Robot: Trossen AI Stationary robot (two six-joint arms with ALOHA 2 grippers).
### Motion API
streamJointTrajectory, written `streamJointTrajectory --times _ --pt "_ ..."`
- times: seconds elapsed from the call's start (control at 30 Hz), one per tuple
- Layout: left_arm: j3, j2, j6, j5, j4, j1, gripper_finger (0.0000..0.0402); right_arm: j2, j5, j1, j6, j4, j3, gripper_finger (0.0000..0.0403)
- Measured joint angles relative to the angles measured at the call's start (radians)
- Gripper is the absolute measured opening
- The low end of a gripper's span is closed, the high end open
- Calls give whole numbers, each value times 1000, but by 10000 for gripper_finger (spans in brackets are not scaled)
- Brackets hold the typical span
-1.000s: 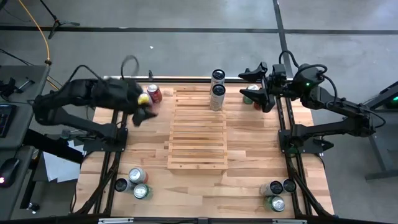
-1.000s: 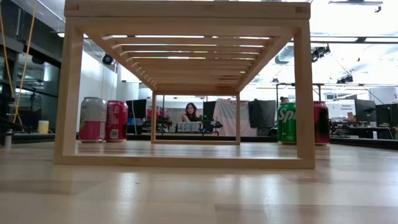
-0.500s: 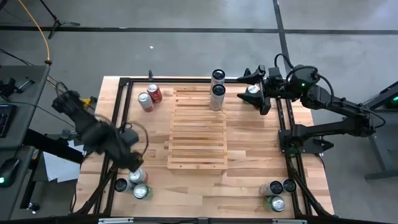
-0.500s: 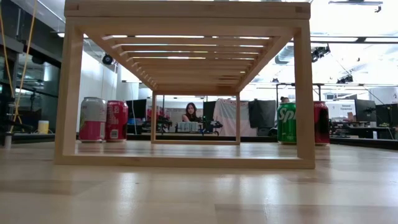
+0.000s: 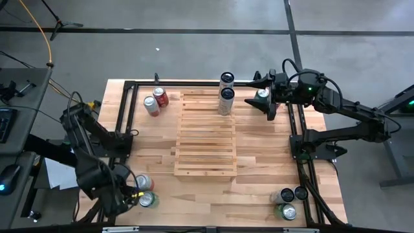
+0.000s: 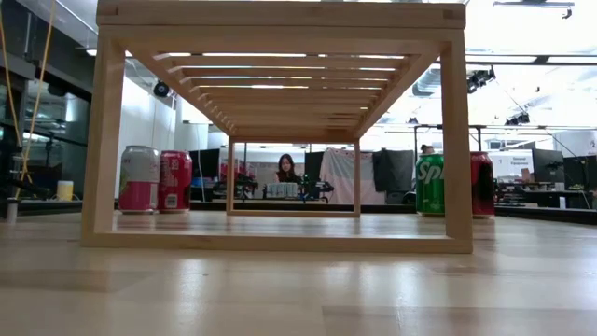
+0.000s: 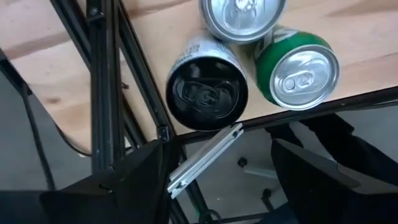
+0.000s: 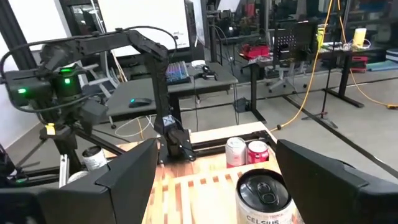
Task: Place canned beverage on shelf
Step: Put the white pink soda can on the shelf
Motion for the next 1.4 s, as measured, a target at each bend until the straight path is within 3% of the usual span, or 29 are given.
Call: streamJointTrajectory --times 0.33,0.6,1.4 --pt "-34 34 49 -72 -14 -2 294 0 0 0 -9 -4 0 312" --pt "-99 34 108 -52 24 6 294 0 -1 0 -9 -8 0 312" --pt "-104 -14 138 -18 -10 6 294 0 46 0 -20 -12 0 312"
